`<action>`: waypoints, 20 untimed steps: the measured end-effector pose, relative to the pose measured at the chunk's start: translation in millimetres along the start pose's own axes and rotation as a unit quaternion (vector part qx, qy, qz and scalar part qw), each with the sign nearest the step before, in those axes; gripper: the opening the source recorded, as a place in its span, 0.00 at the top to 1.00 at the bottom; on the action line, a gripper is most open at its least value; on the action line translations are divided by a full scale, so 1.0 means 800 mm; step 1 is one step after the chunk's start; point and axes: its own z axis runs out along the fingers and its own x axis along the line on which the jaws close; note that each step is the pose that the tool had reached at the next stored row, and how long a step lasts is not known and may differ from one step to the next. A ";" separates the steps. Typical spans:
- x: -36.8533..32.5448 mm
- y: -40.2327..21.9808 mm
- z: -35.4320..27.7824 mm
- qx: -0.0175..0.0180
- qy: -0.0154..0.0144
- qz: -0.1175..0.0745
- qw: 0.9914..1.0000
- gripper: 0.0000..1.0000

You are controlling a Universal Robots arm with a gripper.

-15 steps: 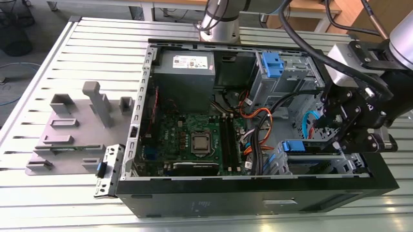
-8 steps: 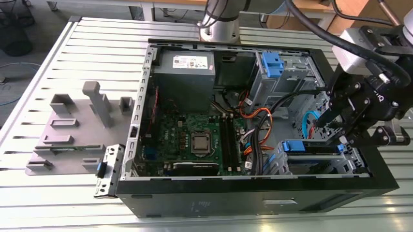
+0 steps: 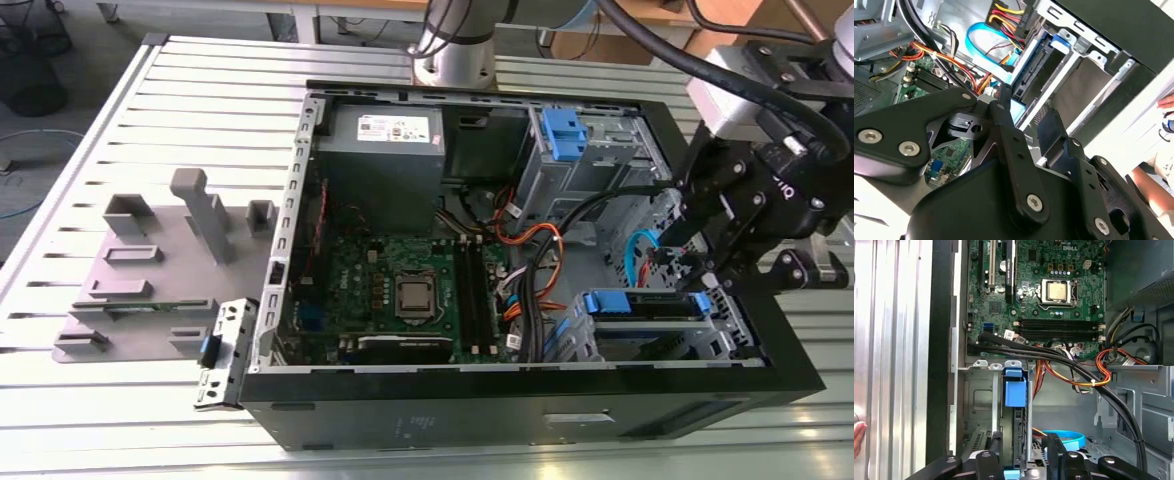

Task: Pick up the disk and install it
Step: 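Insert the first disk wire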

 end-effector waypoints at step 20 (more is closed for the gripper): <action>-0.0177 -0.0123 0.0188 0.001 0.006 0.000 1.000 0.52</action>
